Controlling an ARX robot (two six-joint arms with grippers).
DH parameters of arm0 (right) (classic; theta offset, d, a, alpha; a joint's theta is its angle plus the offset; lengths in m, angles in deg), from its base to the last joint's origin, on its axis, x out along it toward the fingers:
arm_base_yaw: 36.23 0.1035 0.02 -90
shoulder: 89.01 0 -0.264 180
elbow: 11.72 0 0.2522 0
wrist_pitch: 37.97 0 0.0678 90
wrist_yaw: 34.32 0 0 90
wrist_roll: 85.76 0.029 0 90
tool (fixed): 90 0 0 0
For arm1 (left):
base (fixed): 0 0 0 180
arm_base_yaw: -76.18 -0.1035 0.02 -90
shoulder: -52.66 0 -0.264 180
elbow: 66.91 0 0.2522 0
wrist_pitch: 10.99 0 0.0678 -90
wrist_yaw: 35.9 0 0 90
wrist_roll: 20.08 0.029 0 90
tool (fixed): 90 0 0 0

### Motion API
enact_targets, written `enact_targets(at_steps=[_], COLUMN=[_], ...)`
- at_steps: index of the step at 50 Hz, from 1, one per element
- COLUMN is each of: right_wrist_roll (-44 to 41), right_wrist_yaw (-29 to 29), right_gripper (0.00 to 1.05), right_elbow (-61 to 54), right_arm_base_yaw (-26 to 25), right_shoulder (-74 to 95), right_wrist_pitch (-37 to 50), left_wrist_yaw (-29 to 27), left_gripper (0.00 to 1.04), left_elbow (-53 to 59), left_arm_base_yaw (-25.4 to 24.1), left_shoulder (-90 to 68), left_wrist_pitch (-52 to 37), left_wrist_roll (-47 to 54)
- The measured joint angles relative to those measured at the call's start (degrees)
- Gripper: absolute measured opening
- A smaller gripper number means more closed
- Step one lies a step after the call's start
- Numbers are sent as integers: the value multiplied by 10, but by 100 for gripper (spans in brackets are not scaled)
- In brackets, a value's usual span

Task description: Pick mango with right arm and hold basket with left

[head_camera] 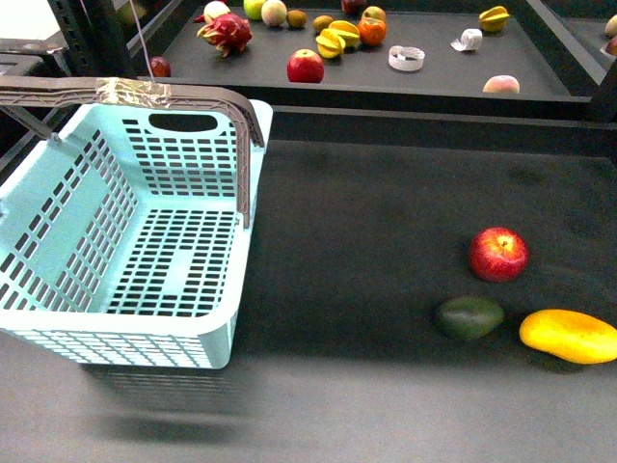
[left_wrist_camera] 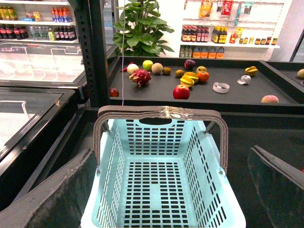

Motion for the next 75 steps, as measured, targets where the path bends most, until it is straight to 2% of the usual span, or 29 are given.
enact_targets(at_steps=[29,34,40,47,51,59,75], right_wrist_roll=[0,0,0,0,0,0,0], right_wrist_yaw=[0,0,0,0,0,0,0], right_gripper=[96,96,96,96,96,96,96], right_elbow=[0,0,0,0,0,0,0], right_arm_base_yaw=[0,0,0,0,0,0,0], right_shoulder=[0,0,0,0,0,0,0], right_wrist_pitch=[0,0,0,0,0,0,0], left_wrist_yaw=[0,-62,-119,-110,-92,-82,-76], left_gripper=[99,99,99,99,99,99,99], left_elbow=[0,0,-2,-69,-134,-249,-467], left_arm_base_yaw=[0,31,96,125,129,124,132], left_shoulder=[0,-37,-230,-567,-746,-972,-1163], left_wrist_pitch=[0,-75,-224,-431,-501,-532,-494], left_wrist_roll=[0,-78,-174,-307,-377,-476,-567])
